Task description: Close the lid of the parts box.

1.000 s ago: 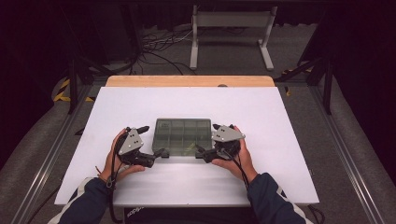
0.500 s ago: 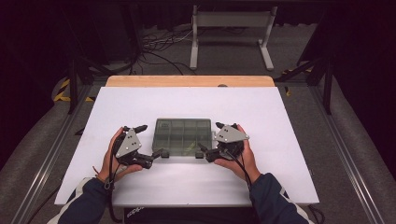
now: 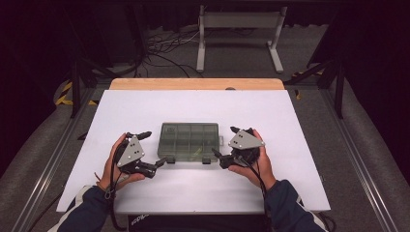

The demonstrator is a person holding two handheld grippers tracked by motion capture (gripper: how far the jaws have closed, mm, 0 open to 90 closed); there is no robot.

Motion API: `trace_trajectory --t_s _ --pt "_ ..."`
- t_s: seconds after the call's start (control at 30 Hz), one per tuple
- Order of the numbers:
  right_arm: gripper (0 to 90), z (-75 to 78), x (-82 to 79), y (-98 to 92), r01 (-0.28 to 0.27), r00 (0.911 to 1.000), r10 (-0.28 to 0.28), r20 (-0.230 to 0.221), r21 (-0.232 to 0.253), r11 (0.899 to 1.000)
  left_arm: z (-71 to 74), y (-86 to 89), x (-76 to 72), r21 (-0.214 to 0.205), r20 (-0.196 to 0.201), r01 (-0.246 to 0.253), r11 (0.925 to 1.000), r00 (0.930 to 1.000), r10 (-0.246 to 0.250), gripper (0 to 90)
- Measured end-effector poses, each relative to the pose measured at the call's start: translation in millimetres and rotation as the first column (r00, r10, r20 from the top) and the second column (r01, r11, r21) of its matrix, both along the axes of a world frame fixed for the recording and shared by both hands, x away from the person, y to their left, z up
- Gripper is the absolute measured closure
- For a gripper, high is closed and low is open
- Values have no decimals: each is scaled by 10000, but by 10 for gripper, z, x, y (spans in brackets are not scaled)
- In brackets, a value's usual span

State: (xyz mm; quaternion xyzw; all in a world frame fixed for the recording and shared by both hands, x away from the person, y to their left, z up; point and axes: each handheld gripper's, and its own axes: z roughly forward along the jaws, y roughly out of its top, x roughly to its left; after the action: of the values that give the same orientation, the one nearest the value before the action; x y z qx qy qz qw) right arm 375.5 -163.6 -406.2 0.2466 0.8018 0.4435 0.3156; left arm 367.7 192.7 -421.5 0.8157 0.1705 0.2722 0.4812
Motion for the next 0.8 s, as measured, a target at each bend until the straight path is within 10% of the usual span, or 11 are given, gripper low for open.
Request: trace_trajectory --t_s 0.8 --pt "83 28 -165 -318 581 9981 -576 238 -220 9981 -24 190 -116 28 -48 75 10000 10000 -75 34"
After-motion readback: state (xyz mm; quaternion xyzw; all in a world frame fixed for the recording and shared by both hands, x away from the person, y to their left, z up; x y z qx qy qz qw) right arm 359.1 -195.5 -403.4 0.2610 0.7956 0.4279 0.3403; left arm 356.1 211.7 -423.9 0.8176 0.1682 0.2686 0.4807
